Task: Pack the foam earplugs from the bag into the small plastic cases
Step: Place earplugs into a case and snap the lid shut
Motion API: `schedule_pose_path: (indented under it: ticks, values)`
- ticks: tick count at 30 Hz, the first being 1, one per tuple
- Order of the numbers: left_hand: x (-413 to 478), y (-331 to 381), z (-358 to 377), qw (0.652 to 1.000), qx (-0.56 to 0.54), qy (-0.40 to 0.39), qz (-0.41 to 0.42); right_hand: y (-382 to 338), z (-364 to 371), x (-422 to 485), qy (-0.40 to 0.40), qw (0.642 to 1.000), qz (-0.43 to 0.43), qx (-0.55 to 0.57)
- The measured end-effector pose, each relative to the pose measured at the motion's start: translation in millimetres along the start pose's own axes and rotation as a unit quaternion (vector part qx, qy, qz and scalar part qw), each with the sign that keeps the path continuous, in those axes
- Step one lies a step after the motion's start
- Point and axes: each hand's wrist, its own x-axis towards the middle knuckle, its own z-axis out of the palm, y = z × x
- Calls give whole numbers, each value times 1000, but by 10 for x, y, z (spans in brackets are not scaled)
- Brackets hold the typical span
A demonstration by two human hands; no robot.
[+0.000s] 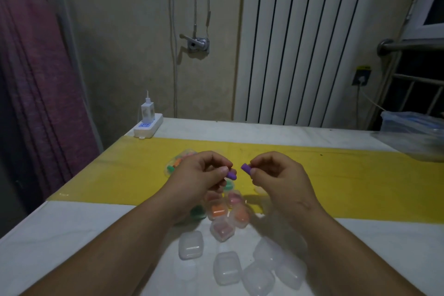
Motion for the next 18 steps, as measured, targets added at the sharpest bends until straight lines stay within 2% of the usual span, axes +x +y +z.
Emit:
schedule_pose_path:
  ticks: [9, 18]
  values:
    - [-18, 6, -14, 1000, 24, -11, -9, 22, 24, -44, -15, 998, 36, 56]
    - [-33, 8, 8, 999, 42, -29, 7, 35, 78, -65, -38, 999, 33, 2]
